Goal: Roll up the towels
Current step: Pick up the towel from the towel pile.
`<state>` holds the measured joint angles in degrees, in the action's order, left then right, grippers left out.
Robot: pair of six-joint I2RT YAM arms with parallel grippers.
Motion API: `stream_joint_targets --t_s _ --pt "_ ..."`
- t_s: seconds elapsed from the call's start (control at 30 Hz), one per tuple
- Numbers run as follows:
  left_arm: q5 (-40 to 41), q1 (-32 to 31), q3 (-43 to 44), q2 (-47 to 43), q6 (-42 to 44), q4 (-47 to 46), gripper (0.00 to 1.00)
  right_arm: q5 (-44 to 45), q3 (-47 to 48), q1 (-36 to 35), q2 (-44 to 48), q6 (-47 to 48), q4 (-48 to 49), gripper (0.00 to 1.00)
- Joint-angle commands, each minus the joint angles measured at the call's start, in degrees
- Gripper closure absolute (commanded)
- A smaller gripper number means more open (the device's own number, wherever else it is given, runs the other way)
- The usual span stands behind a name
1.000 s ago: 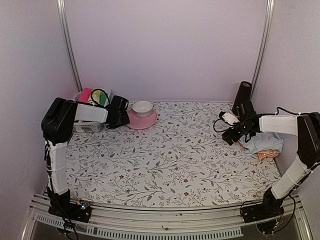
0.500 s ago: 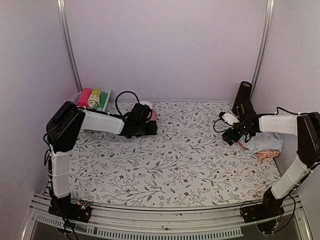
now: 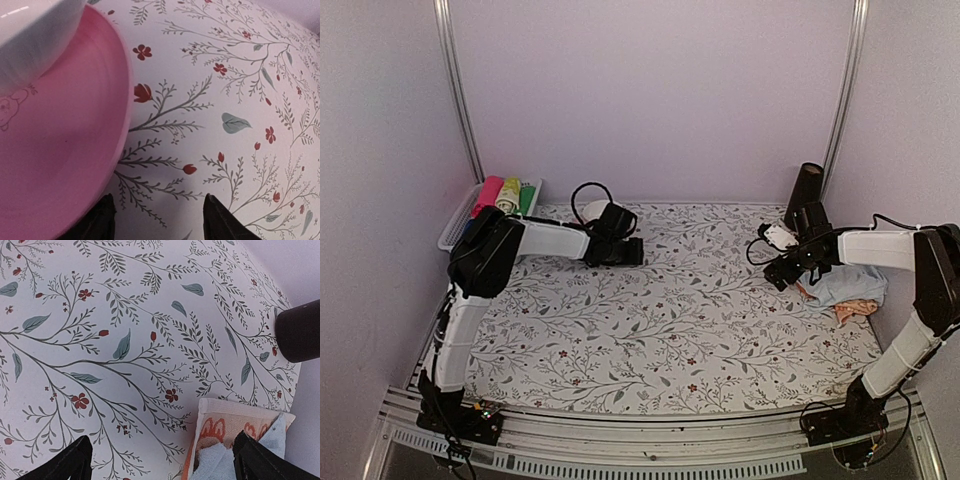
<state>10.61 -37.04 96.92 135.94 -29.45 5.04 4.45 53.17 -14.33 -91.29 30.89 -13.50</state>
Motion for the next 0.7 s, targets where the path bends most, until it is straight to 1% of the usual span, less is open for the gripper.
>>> stream_joint_targets --t_s 0.0,0.13,0.27,0.43,0.6,0.67 --pt "-2.97 6.76 1.28 2.31 -2.61 0.67 0.39 0.47 -0.71 -0.38 -0.30 0.13 0.84 0.01" --pt "-5.82 10.65 3.75 3.99 -3.44 0.56 0.38 0.47 -0.78 -0.47 -0.55 0.16 0.81 0.01" --pt "-5.94 12.95 7.16 5.65 -2.66 1.06 0.36 0.47 -0.78 -0.45 -0.65 0.22 0.84 0.01" --pt "-5.58 14.76 11.87 7.83 -2.07 4.00 0.33 0.56 -0.73 -0.44 -0.78 0.31 0.84 0.01" --pt "-7.47 14.73 8.96 5.11 -2.41 3.39 0.28 1.39 -0.62 -0.44 -0.74 0.14 0.84 0.01" --pt "-9.20 14.44 5.39 2.30 -2.95 1.81 0.22 3.67 -0.29 -0.38 -0.73 -0.53 0.83 0.01"
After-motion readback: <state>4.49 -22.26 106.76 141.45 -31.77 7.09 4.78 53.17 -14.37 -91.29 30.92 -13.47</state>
